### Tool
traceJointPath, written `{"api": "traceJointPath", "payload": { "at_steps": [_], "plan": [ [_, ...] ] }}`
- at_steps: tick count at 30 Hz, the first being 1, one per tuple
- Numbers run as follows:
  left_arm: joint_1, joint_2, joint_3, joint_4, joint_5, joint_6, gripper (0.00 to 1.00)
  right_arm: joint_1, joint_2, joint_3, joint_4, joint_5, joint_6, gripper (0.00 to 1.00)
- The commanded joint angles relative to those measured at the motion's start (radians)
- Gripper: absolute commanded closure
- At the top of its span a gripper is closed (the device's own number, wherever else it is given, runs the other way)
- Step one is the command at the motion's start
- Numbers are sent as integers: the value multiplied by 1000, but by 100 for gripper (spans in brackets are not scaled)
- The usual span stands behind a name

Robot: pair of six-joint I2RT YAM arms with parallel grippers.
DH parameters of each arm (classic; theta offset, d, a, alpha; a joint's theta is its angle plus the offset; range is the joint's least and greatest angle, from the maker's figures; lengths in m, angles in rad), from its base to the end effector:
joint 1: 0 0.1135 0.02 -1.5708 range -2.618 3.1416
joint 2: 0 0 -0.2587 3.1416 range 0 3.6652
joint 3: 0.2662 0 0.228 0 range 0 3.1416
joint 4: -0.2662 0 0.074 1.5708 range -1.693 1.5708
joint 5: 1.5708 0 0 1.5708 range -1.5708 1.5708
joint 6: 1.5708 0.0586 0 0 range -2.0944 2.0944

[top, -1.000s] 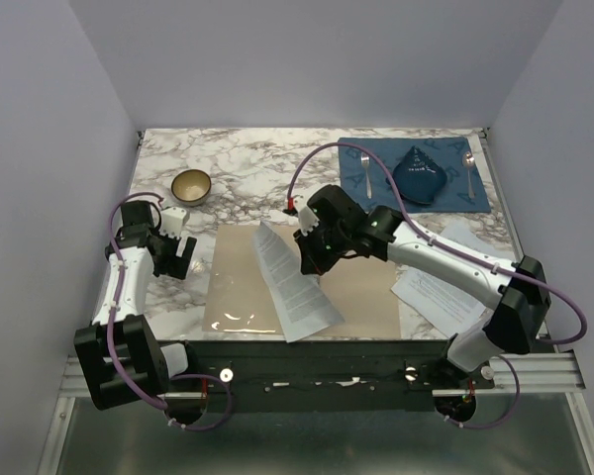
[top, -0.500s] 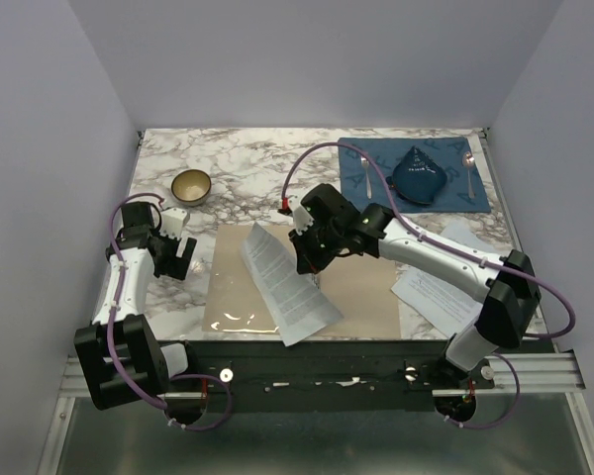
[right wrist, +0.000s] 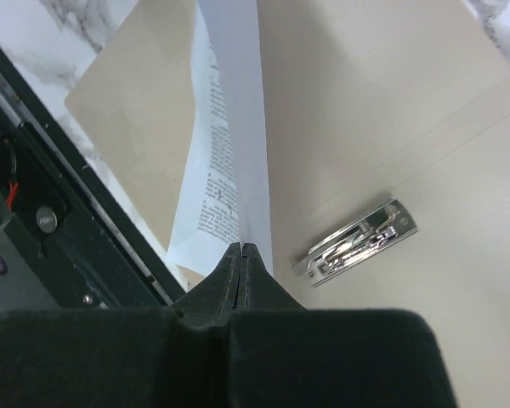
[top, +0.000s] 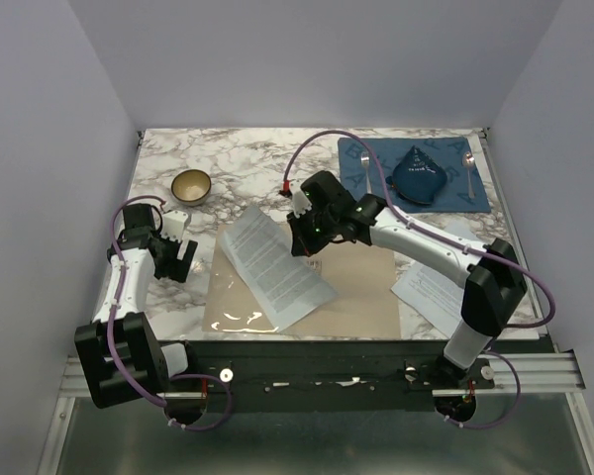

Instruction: Put the files into the folder

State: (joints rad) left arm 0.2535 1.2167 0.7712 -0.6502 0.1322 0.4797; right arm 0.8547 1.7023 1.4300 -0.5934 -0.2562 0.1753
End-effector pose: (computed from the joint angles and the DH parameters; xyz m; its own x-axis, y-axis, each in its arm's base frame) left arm 0.2101 0.0465 0.1980 -0.8515 0.2520 -0.4599 0.2285 0.9676 0.1071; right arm 0.2295 0.2863 0.2691 -0.6383 -0.4765 -0.6045 -0.7375 0.6035 0.3031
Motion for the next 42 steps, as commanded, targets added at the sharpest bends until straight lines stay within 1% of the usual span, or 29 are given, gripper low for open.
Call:
{"api": "traceJointPath", "payload": {
  "at_steps": [1, 13, 18, 23, 27, 32, 34, 38, 42],
  "plan": [
    [4, 6, -9, 4, 10, 42, 1, -31, 22, 27, 89, 8, 44, 99],
    [3, 4, 0, 3, 9, 45, 1, -29, 43, -55, 227, -66, 142, 99],
    [3, 3, -1, -2, 9, 50, 1, -31, 16, -138, 313, -69, 211, 99],
    [3, -2, -13, 1, 10, 53, 1, -31, -36, -264, 438, -11, 303, 99],
    [3, -3, -16, -5, 6, 53, 1, -31, -58, -334, 520, 40, 389, 99],
    [4, -9, -20, -8, -3, 60, 1, -31, -64, -388, 611, 81, 457, 99],
    [3, -13, -21, -8, -3, 60, 1, -31, -60, -402, 632, 101, 484, 99],
    [3, -19, -24, -11, -2, 57, 1, -29, -29, -375, 636, 133, 501, 99],
    [3, -25, -18, -20, -5, 60, 1, -29, -1, -342, 636, 114, 509, 100]
  ]
}}
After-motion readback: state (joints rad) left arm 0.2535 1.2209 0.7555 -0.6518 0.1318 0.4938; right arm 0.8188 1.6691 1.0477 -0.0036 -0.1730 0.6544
